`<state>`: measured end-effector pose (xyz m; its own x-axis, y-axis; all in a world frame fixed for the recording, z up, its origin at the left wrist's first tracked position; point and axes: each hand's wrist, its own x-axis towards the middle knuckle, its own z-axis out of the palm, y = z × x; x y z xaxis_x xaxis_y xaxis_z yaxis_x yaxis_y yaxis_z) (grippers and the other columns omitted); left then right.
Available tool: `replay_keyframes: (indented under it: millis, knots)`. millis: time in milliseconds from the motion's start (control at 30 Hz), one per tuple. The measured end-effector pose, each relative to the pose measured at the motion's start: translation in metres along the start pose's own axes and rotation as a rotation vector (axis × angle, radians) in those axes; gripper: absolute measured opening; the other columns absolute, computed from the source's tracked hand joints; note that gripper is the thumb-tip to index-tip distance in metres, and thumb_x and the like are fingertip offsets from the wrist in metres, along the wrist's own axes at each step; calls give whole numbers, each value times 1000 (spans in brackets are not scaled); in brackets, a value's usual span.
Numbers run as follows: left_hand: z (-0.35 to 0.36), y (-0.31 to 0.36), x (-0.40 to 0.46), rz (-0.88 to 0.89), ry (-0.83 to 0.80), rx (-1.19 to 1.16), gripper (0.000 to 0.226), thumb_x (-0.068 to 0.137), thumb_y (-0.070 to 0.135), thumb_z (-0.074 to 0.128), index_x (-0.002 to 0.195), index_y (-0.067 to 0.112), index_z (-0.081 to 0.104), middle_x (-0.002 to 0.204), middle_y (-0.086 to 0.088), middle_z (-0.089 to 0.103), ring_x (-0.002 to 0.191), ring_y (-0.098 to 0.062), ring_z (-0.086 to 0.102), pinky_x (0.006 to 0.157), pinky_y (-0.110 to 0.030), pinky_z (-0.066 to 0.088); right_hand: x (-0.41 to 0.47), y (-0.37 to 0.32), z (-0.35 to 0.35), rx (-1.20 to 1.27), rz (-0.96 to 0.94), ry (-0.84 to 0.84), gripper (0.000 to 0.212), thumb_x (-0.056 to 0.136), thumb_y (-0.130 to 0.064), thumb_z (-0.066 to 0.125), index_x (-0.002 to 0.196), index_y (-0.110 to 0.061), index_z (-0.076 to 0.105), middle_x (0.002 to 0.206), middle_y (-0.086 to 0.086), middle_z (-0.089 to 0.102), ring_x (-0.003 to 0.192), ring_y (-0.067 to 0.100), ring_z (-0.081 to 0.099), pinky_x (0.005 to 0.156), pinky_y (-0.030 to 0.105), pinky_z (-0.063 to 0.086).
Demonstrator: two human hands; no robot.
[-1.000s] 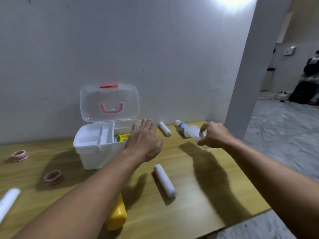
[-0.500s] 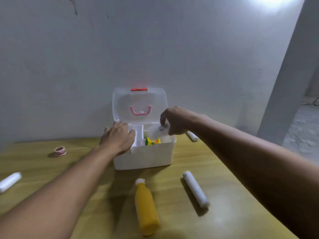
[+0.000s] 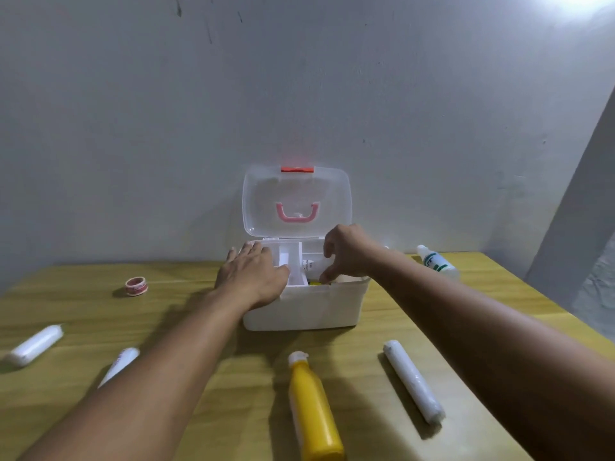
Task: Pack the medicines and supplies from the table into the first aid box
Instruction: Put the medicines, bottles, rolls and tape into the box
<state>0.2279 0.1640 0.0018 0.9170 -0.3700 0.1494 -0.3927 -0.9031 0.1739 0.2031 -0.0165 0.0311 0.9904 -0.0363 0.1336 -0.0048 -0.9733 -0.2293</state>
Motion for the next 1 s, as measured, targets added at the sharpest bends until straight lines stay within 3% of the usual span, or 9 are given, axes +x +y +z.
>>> replay_keyframes:
  millis: [267,400,533,600,667,800,867,1000]
  knots:
    - [0,0,0,17,-21,15,61,95,42,28,146,8,32,160,-9,22,148,-23,15,119,-45,9,0,-7,6,-46,26,-34,45,68,-20,86,103,1,68,102,16,68,92,29,64,83,38,58]
    - [-5,2,-1,-2,-6,17,56,95,38,27,142,8,36,155,-10,29,146,-28,19,117,-54,15,-9,-3,-6,75,37,-31,39,70,-15,85,102,0,69,97,14,71,82,27,71,76,39,60]
    - [-13,21,-1,51,52,81,47,93,30,25,126,6,48,143,-13,44,141,-30,27,112,-58,20,-20,24,-37,194,74,297,16,74,-7,77,87,0,72,88,13,73,83,31,70,74,35,57]
    - [-14,40,-1,134,80,38,40,93,30,28,116,7,52,136,-13,49,137,-28,32,110,-56,24,-23,49,-47,155,134,368,12,75,-6,73,84,1,74,90,15,74,85,31,69,75,33,54]
    - [-10,60,1,238,91,-1,38,93,31,31,115,8,52,136,-11,50,135,-26,34,110,-54,26,-24,83,-46,55,228,310,12,77,-10,70,84,-2,75,92,16,75,88,33,68,80,36,56]
    - [2,95,7,361,44,-31,50,97,34,28,137,6,41,153,-9,35,146,-21,22,116,-50,19,-31,145,-27,-69,450,187,15,79,-17,62,88,-8,69,96,14,72,86,35,65,73,36,56]
    - [9,107,11,385,21,-16,52,98,37,27,137,6,40,154,-9,33,148,-21,17,117,-49,16,-38,161,-15,-80,488,119,20,85,-20,54,99,-8,61,99,15,67,93,37,61,70,34,49]
    - [20,118,16,367,-62,38,63,99,44,22,149,7,22,162,-7,15,150,-18,5,120,-52,4,-45,176,1,-25,492,44,24,88,-21,53,109,-9,52,105,16,63,97,37,59,81,42,51]
